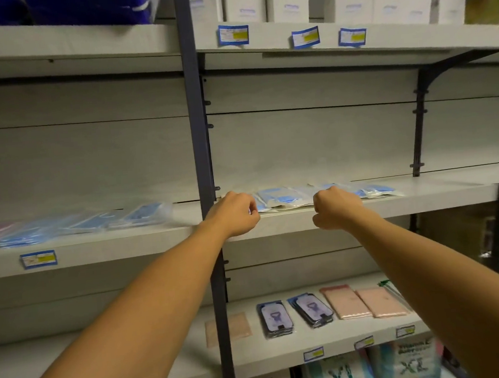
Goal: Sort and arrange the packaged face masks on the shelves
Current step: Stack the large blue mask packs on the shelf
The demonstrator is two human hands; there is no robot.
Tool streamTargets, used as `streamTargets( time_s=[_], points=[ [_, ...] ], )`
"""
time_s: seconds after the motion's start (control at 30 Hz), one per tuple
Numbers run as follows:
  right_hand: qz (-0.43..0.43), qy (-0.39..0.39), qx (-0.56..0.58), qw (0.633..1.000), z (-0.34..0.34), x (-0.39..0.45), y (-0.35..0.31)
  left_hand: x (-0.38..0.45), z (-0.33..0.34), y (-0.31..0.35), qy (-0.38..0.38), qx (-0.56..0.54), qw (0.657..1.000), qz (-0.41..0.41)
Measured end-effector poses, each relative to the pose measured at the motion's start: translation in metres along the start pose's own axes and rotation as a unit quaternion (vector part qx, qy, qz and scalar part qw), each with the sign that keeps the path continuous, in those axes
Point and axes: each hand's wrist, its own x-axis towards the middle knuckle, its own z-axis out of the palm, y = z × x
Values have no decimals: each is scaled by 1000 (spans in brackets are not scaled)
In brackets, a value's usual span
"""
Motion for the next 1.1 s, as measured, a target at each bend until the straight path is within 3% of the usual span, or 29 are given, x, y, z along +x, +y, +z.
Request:
streamTargets(
  time_s=[0.5,0.87,1.1],
  points=[
    [-19,21,-17,999,33,57,55,61,43,9,28,31,998,-51],
    [-3,33,-31,999,41,136,80,154,56,-10,58,32,995,-71],
    [33,26,-24,999,46,182,105,198,71,-26,37,27,996,-73]
  ],
)
